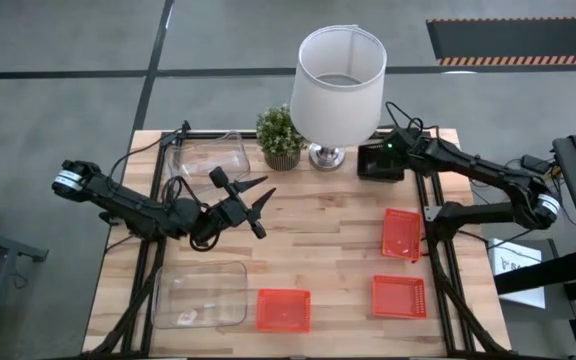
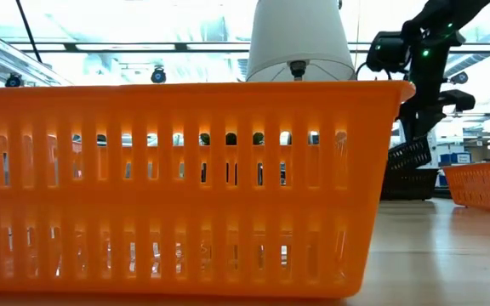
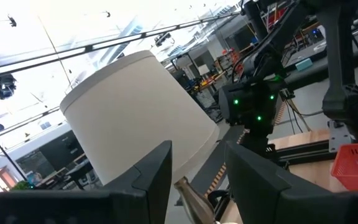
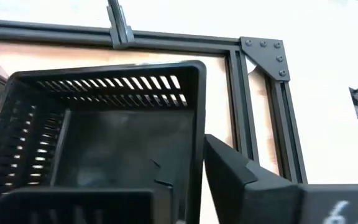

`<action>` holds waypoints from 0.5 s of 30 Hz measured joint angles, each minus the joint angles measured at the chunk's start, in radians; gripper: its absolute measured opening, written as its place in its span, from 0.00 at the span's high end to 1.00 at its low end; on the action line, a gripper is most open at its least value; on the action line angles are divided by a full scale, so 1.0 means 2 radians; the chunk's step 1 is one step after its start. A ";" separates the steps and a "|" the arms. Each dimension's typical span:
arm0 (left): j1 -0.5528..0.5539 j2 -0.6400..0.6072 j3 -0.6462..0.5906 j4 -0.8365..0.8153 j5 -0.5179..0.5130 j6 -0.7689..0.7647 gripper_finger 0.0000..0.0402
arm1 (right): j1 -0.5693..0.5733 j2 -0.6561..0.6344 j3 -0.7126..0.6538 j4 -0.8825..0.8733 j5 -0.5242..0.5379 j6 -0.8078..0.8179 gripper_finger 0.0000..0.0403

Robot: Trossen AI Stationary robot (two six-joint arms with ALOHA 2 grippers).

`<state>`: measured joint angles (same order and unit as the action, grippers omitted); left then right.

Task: Stack baskets by color
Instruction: Stack the black bin on top of the stacked black bins

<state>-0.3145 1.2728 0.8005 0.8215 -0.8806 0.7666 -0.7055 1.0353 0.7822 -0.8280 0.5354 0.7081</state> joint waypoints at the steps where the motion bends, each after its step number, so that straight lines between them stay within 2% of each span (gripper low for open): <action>1: 0.000 0.000 0.000 0.000 0.000 0.000 0.67 | 0.000 0.005 0.000 0.000 0.000 0.000 0.81; 8: 0.000 0.000 -0.001 0.000 -0.004 0.000 0.67 | 0.000 0.013 0.000 -0.012 -0.009 -0.014 0.68; 15: 0.000 0.000 -0.001 0.000 -0.005 0.000 0.67 | 0.000 0.002 0.000 -0.048 -0.009 -0.017 0.66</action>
<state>-0.3153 1.2728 0.7979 0.8215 -0.8913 0.7666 -0.7052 1.0393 0.7818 -0.9250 0.5167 0.6737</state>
